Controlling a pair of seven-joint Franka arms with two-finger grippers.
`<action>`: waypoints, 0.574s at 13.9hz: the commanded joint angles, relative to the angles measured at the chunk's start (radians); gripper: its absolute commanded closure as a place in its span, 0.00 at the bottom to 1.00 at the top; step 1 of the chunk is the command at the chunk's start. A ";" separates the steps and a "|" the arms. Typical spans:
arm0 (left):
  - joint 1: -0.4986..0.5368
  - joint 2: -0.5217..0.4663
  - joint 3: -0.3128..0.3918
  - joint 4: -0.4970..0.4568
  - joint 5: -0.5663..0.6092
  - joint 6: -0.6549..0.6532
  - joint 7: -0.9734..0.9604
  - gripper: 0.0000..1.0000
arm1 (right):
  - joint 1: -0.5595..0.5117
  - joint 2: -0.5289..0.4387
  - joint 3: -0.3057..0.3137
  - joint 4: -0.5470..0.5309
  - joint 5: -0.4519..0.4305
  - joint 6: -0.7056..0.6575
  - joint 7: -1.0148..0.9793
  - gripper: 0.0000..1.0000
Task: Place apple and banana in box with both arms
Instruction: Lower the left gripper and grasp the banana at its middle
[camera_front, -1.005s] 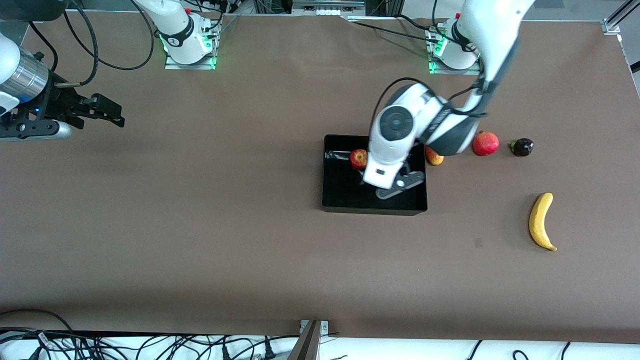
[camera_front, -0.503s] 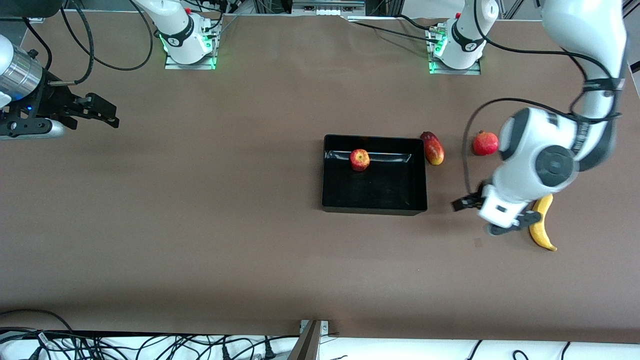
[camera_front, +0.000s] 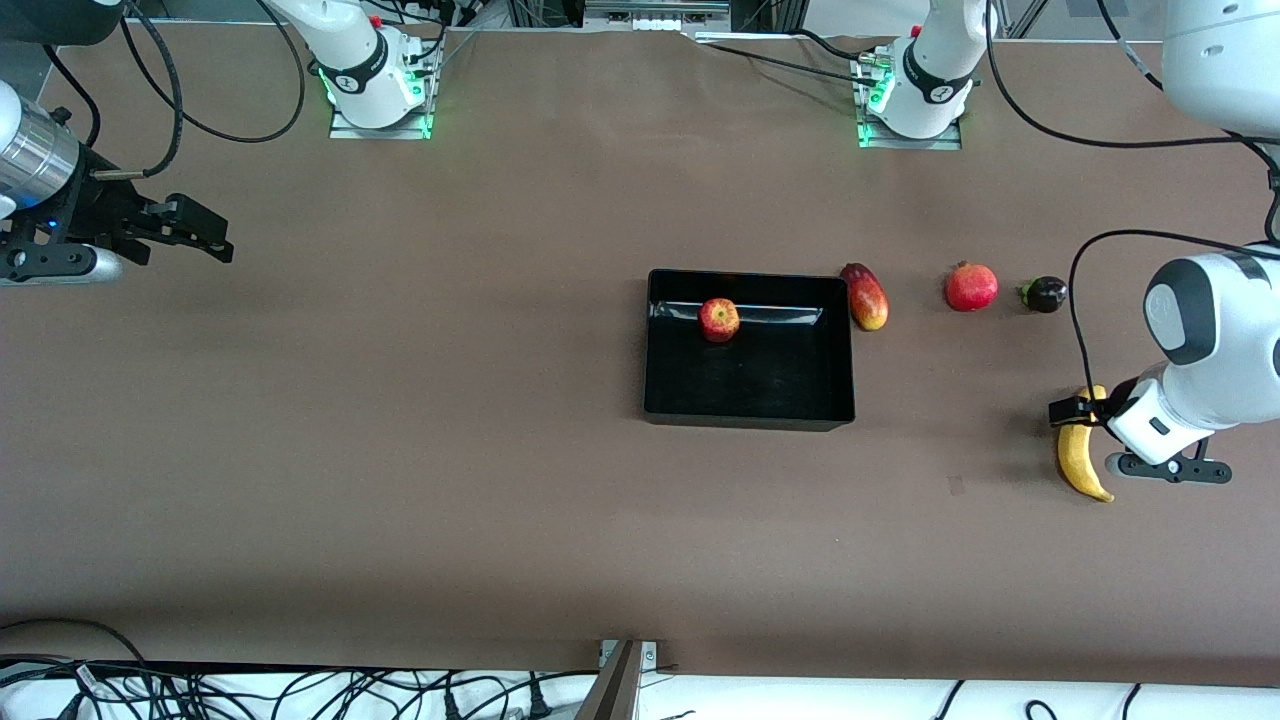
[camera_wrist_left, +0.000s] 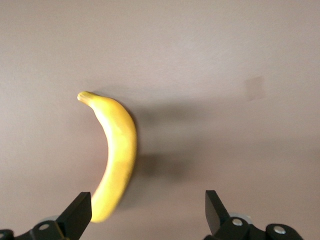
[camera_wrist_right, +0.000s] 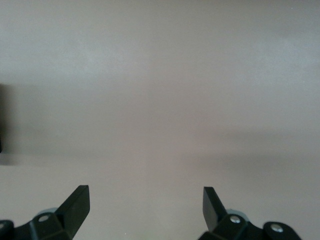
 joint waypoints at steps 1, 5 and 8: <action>0.036 0.066 0.008 0.002 -0.023 0.078 0.164 0.00 | -0.013 0.016 0.007 0.031 -0.010 -0.005 0.001 0.00; 0.091 0.123 -0.001 0.001 -0.027 0.162 0.305 0.00 | -0.012 0.016 0.007 0.031 -0.010 -0.002 0.002 0.00; 0.091 0.137 -0.001 -0.047 -0.027 0.246 0.307 0.00 | -0.012 0.016 0.007 0.031 -0.008 -0.002 0.002 0.00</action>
